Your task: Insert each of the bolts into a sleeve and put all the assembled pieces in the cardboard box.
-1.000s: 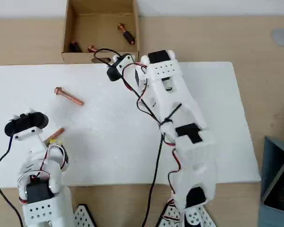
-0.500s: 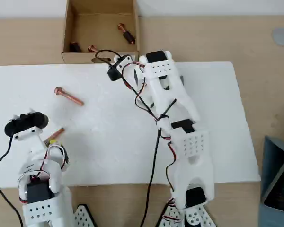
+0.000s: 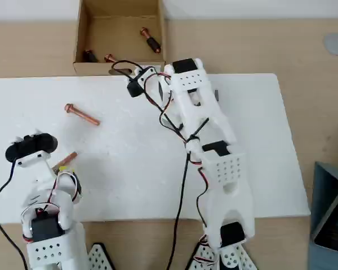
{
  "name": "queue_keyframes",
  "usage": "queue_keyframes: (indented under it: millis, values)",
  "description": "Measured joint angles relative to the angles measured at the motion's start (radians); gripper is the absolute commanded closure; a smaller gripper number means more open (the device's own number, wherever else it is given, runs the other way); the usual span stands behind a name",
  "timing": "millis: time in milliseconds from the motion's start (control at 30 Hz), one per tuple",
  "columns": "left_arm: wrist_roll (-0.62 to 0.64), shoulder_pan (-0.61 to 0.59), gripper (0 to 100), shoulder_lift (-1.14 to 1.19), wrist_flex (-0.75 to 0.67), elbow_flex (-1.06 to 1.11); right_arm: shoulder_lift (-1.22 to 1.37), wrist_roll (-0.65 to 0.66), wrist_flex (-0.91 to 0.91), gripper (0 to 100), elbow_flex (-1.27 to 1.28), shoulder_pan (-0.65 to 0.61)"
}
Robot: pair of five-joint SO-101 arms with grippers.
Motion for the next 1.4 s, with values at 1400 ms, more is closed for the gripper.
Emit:
queue_keyframes:
  millis: [1400]
  values:
    - [0.0,0.0,100,0.0,0.008,-0.161,-1.378,-0.508,0.103,98.8,0.856,0.272]
